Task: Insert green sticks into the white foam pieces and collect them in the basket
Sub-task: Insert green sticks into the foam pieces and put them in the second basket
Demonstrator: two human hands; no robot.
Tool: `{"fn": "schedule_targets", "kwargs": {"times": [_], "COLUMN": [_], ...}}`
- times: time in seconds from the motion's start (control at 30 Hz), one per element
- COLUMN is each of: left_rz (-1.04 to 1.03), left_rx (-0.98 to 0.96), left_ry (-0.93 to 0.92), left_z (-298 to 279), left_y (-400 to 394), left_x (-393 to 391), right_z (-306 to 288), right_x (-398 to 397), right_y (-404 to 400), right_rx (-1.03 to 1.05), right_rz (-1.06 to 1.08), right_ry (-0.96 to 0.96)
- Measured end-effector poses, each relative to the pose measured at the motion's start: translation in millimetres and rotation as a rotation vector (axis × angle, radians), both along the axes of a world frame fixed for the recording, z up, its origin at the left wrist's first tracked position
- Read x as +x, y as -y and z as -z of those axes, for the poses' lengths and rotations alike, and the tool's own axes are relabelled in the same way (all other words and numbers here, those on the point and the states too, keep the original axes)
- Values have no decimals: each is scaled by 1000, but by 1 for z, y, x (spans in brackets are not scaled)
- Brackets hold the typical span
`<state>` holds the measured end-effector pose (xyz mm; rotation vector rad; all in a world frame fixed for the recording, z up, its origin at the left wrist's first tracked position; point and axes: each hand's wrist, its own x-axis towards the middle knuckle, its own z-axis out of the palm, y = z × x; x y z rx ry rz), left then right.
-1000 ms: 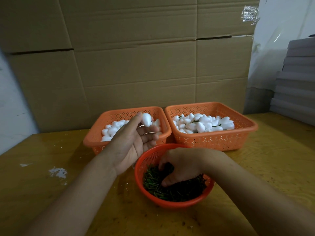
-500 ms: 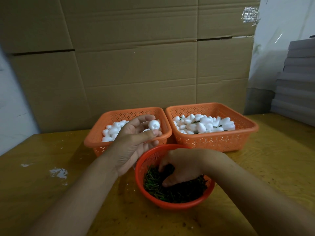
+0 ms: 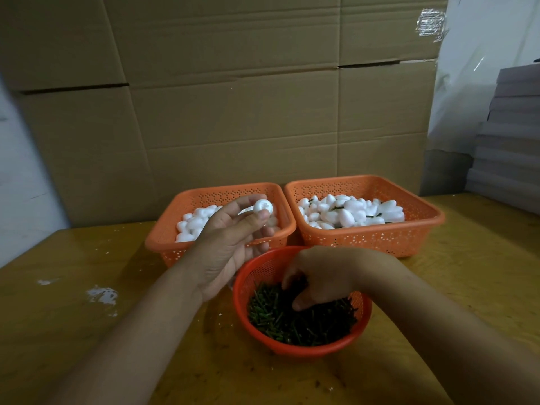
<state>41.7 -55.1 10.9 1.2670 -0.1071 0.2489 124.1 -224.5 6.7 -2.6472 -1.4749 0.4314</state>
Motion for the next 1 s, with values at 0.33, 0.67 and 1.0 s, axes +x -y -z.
{"fn": "schedule_targets", "kwargs": {"times": [0.33, 0.67, 1.0], "left_rz": [-4, 5, 16], "left_rx": [15, 17, 2], "left_ry": [-7, -6, -11], "left_z": [-1, 0, 0], "left_y": [-1, -3, -3], "left_x": [-1, 0, -1], "right_z": [-2, -9, -6], "right_x": [4, -1, -4], "right_y": [-1, 1, 1], "right_rx": [225, 352, 451], "right_rz": [1, 67, 113], "right_ry": [-29, -351, -556]}}
